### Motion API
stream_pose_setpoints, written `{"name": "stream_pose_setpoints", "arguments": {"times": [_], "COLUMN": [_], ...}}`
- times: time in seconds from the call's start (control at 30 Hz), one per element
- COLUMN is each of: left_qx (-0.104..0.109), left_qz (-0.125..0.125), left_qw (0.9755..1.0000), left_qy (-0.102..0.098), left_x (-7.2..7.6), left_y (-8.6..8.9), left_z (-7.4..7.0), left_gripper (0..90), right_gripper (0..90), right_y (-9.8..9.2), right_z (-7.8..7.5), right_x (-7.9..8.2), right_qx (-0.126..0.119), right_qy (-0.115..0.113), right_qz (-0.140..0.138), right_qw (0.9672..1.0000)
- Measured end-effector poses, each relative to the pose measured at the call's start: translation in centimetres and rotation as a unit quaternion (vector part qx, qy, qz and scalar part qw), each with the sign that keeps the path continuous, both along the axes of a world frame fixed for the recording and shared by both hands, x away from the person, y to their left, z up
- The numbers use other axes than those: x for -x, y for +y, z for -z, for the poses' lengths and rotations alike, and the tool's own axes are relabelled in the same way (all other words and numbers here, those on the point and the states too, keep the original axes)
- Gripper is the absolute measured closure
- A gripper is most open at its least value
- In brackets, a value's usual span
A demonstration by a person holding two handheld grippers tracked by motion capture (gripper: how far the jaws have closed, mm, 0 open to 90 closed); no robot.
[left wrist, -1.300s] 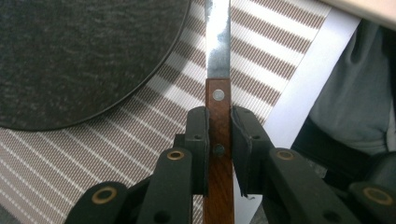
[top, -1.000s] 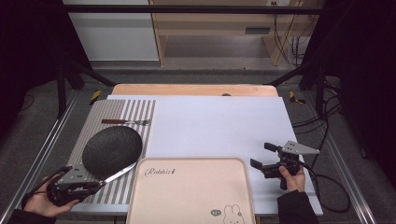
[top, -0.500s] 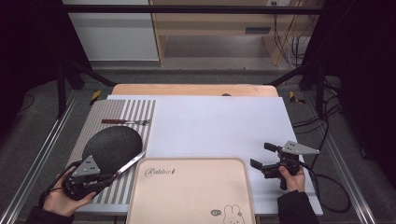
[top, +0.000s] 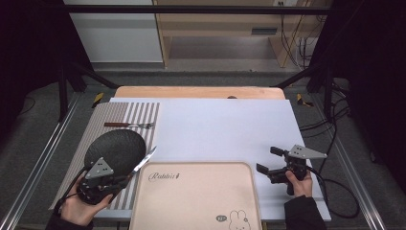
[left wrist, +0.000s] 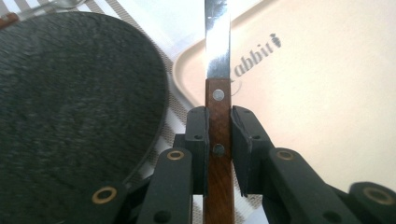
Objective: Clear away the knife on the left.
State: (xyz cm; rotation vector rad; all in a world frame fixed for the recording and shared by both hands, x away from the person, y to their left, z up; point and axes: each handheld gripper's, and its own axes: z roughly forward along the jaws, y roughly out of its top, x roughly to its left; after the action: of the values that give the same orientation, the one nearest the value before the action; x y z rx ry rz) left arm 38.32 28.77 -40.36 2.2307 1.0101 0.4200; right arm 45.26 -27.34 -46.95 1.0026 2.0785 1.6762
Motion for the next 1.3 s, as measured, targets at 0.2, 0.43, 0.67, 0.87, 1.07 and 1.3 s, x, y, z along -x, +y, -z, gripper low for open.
{"name": "stream_pose_setpoints", "arguments": {"times": [0.2,0.43,0.67,0.87,1.07,1.3], "left_qx": [0.014,0.023,0.014,0.005,-0.004,-0.017], "left_qz": [-0.014,-0.003,0.011,0.026,0.036,0.034], "left_qw": [0.9998,0.9997,0.9995,0.9989,0.9981,0.9969], "left_qy": [0.0,0.01,0.024,0.037,0.051,0.069], "left_x": [0.7,1.5,2.0,2.5,2.9,3.4], "left_y": [-1.3,-3.0,-4.6,-5.7,-6.6,-7.5], "left_z": [-0.1,0.3,1.1,2.0,2.9,3.8], "left_gripper": [77.4,77.4,77.4,77.4,77.4,77.4], "right_gripper": [0.2,0.2,0.2,0.2,0.2,0.2], "right_y": [0.0,0.0,0.0,0.0,0.0,0.0], "right_z": [0.0,0.0,0.0,0.0,0.1,0.1], "right_x": [0.0,0.0,0.0,0.0,0.0,0.0], "right_qx": [0.0,0.0,0.0,0.0,0.002,0.001], "right_qy": [0.0,0.0,0.0,0.0,0.001,0.001], "right_qz": [0.0,-0.001,0.0,-0.001,-0.001,-0.002], "right_qw": [1.0,1.0,1.0,1.0,1.0,1.0]}}
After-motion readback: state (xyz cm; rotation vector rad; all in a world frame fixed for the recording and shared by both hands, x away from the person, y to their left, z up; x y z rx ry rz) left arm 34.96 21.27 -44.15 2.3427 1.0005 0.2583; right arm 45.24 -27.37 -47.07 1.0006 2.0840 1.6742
